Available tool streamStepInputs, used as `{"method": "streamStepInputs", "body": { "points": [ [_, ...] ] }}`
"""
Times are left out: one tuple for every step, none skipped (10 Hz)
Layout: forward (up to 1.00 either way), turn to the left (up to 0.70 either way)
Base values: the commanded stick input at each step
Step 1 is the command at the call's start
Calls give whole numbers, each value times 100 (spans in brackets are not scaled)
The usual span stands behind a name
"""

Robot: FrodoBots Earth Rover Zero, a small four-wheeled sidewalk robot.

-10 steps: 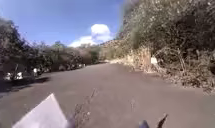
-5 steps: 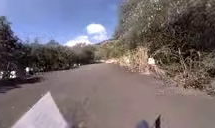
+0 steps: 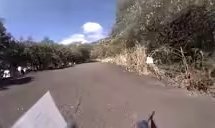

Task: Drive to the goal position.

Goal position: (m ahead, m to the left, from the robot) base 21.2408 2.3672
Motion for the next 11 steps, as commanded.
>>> {"method": "streamStepInputs", "body": {
  "points": [
    [50,-50],
    [50,-17],
    [50,0],
    [50,0],
    [50,0],
    [50,0],
    [50,0],
    [50,-37],
    [50,-50],
    [50,-30],
    [50,-13]
  ]
}}
